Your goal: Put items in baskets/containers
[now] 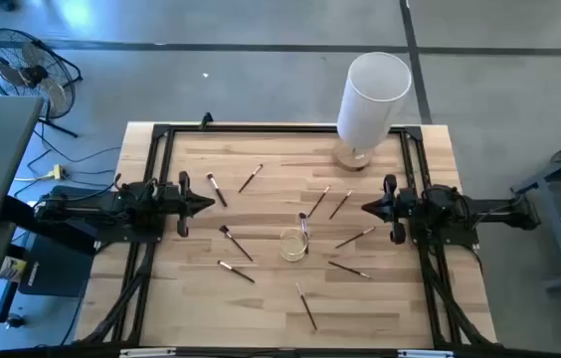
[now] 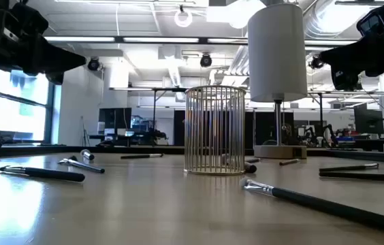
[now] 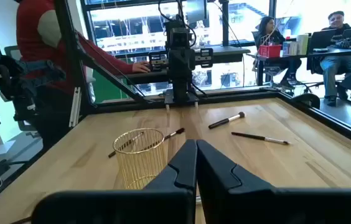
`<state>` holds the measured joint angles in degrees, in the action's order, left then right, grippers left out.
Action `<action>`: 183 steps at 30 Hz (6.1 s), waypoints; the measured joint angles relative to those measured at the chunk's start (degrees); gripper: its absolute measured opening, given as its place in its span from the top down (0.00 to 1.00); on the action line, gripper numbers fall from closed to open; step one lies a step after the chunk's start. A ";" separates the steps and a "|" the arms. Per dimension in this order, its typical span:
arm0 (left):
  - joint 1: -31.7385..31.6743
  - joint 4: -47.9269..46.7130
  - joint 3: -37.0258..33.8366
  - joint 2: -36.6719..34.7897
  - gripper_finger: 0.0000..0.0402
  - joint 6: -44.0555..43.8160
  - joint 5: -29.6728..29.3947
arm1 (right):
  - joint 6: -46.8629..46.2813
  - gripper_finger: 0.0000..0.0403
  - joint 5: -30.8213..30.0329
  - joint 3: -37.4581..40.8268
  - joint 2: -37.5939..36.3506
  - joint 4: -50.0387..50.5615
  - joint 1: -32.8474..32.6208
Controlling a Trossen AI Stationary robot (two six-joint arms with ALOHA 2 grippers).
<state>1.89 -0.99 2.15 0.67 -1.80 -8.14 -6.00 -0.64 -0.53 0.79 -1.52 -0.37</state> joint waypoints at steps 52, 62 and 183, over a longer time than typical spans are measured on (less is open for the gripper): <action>-0.01 0.01 0.01 0.00 1.00 0.01 0.00 | 0.01 1.00 0.02 -0.01 -0.01 0.00 0.01; -0.02 0.49 0.00 0.00 1.00 -0.02 0.35 | 0.01 1.00 0.01 0.00 0.00 0.01 -0.01; -32.65 -48.00 90.56 121.26 0.51 -10.53 8.88 | 0.01 1.00 0.02 -0.01 0.01 -0.02 0.00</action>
<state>-30.76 -48.99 92.71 121.93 -12.34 0.73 -5.99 -0.62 -0.54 0.80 -1.54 -0.37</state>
